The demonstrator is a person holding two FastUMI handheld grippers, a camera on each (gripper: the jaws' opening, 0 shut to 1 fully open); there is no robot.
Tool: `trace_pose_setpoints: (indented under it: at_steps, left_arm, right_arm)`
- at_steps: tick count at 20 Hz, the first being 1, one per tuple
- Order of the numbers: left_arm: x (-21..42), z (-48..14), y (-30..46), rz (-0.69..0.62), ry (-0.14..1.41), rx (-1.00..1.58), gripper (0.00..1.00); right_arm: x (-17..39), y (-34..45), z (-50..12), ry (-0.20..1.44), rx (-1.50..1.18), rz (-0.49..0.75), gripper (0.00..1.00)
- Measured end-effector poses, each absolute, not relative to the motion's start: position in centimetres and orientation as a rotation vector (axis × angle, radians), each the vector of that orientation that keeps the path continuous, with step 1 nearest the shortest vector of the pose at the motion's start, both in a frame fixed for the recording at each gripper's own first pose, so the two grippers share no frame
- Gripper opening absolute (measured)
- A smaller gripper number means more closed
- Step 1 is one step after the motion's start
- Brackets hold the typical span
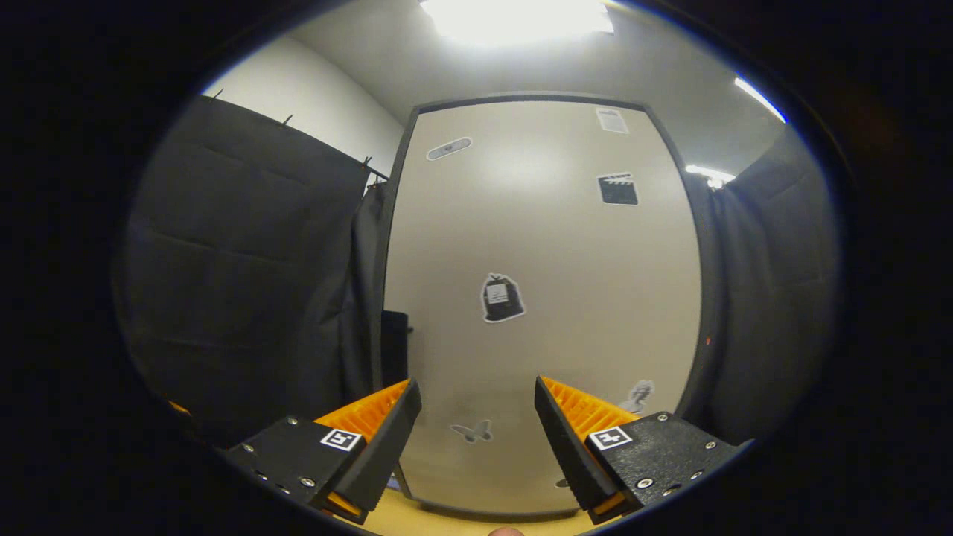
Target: Open the cabinet door with the right hand, grasp the bottle in the cabinet with the left hand and place it on the coaster, then close the cabinet door with the right hand.
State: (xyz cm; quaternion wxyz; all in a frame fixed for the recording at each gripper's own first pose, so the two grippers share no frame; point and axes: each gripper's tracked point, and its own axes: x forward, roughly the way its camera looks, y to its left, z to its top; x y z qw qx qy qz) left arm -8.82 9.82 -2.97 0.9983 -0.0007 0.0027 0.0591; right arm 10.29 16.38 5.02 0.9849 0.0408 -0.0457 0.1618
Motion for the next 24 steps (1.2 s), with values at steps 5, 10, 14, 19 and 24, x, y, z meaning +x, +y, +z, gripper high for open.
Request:
trace_pose_setpoints:
  at_steps: [5,10,14,19,24]
  left_arm:
    - [-12.7,-5.4,13.6,0.219,0.055,-0.02,0.85]
    - [-15.5,-6.4,17.1,0.334,0.083,-0.035,0.85]
    - [-17.0,-6.1,18.1,0.367,0.077,-0.021,0.85]
    - [-17.3,-5.8,17.1,0.344,0.071,0.018,0.9]
    - [-17.0,-5.3,15.4,0.282,0.052,0.042,0.86]
  right_arm:
    - [13.7,22.7,4.1,-0.079,0.046,0.381,0.95]
    - [15.3,25.8,3.2,-0.069,0.031,0.413,0.92]
    - [15.7,25.0,2.6,-0.051,-0.05,0.328,0.62]
    - [15.9,25.2,2.6,0.014,0.039,0.381,0.28]
    - [15.2,25.2,2.4,0.024,0.012,0.424,0.27]
